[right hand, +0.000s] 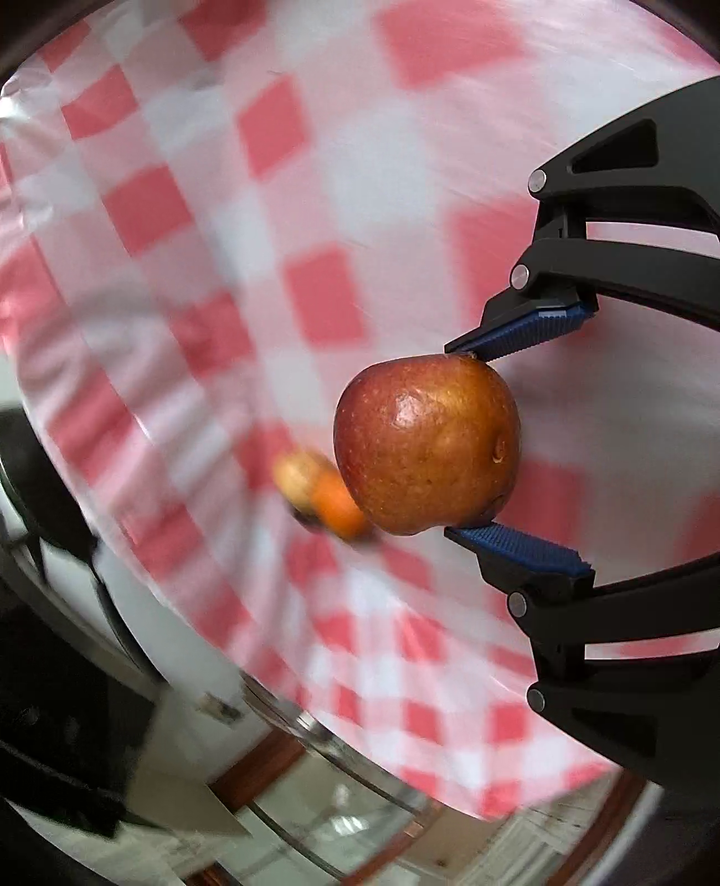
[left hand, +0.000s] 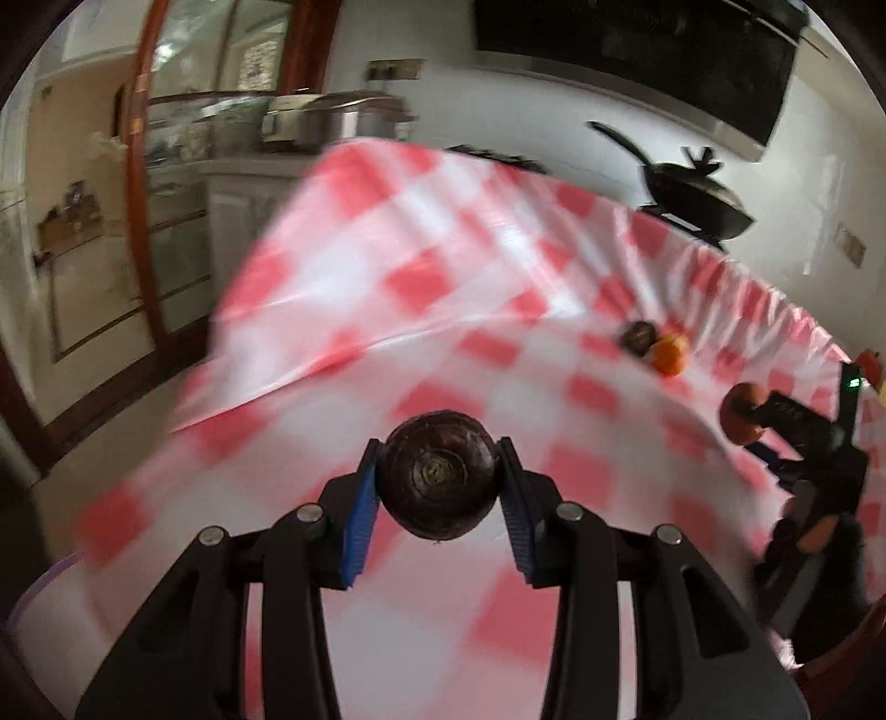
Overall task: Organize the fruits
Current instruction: 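Carry the apple and brown fruit into the white box and release both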
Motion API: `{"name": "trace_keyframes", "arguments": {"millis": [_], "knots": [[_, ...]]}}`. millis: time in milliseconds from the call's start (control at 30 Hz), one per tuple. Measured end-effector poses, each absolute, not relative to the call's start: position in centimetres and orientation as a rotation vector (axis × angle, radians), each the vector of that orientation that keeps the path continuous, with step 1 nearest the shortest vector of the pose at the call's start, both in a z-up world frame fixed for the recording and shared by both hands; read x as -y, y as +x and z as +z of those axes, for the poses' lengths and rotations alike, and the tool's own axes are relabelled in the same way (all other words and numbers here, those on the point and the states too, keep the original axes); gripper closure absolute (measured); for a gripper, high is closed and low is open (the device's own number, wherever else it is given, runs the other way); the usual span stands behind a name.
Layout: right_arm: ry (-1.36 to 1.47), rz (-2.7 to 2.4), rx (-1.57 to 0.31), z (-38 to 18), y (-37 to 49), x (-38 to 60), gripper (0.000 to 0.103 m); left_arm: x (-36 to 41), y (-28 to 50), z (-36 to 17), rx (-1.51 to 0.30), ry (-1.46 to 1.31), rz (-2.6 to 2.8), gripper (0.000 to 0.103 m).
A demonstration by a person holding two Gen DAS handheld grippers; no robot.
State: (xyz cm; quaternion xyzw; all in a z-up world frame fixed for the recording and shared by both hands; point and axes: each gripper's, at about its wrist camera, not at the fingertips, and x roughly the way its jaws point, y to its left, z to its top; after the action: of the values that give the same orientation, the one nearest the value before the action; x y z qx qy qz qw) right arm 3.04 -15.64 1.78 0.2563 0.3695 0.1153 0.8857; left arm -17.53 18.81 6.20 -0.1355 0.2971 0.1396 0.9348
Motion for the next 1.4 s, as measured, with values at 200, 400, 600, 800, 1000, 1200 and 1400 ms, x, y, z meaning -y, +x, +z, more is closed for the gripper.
{"name": "trace_keyframes", "arguments": {"millis": [200,400,600,800,1000,1200,1400], "knots": [[0.419,0.458,-0.820,2.1,-5.1,6.6,0.045,-23.8,-25.6,4.1,-0.654,-0.264,0.419,0.062],[0.206,0.689,-0.828,3.2,-13.9,-2.4,0.045,-27.8,-30.9,1.1,-0.719,-0.279,0.502,0.062],[-0.052,0.965,-0.841,2.8,-23.3,-10.9,0.045,-31.3,-35.0,-3.7,-0.812,-0.372,0.576,0.062],[-0.332,1.193,-0.799,0.9,-31.6,-16.3,0.045,-33.6,-37.9,-8.5,-0.926,-0.433,0.648,0.062],[-0.559,1.262,-0.815,-3.1,-36.3,-19.0,0.045,-34.8,-40.1,-12.4,-1.032,-0.456,0.718,0.062],[-0.674,1.238,-0.884,-7.0,-37.1,-20.2,0.046,-35.8,-41.6,-14.4,-1.090,-0.514,0.742,0.062],[-0.739,1.184,-0.956,-10.0,-36.2,-20.4,0.076,-35.5,-40.6,-15.2,-1.153,-0.531,0.766,0.062]]}}
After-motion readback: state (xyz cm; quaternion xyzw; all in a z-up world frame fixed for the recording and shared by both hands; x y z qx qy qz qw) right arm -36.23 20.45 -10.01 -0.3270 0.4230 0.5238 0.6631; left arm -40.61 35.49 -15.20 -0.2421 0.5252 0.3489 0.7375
